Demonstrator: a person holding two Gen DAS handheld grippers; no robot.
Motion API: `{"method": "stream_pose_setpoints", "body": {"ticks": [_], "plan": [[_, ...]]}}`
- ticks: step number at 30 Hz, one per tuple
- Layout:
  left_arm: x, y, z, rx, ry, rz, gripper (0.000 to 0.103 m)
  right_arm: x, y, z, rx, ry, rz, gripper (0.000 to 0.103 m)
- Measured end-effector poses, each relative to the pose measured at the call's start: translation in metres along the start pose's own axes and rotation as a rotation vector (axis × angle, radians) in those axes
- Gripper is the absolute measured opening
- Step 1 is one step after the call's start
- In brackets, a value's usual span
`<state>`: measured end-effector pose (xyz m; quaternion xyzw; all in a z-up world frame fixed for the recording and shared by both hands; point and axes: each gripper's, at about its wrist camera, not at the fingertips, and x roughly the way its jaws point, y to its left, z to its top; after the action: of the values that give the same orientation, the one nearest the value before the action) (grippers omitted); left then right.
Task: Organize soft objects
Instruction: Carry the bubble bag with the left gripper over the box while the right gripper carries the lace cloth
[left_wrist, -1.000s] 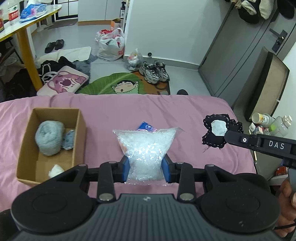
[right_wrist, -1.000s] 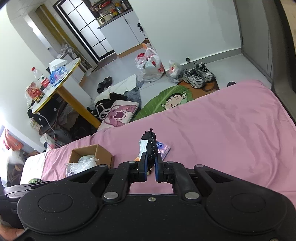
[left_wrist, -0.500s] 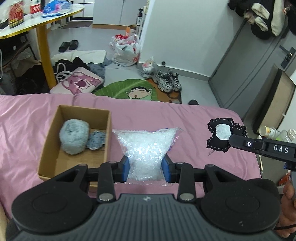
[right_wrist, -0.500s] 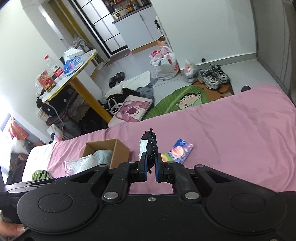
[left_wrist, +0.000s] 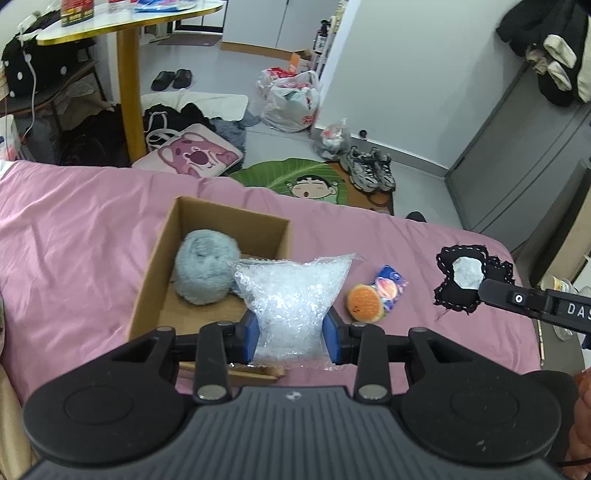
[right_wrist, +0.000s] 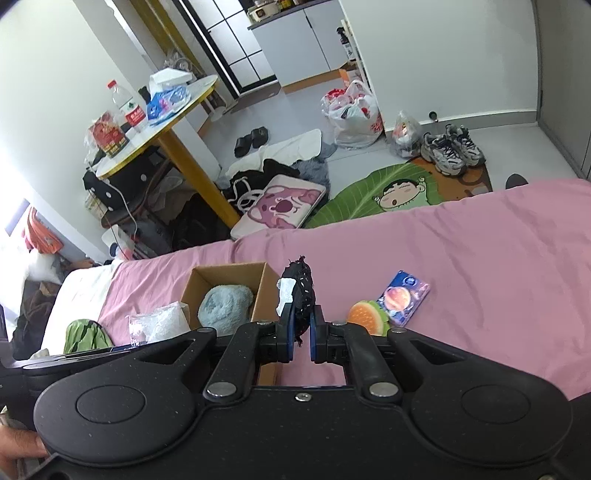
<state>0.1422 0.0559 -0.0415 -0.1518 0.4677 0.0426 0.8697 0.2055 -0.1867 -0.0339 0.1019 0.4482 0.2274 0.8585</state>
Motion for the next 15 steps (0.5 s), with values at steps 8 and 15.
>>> {"method": "stream_pose_setpoints", "body": {"ticks": [8,15], "plan": [[0.017,0.033,0.003,-0.038,0.025,0.037,0.035,0.021,0.027,-0.001,-0.030,0.037,0.007,0.008],[0.038,0.056,0.005,-0.064,0.066,0.063,0.035,0.042,0.045,0.001,-0.048,0.070,0.025,0.008]]}}
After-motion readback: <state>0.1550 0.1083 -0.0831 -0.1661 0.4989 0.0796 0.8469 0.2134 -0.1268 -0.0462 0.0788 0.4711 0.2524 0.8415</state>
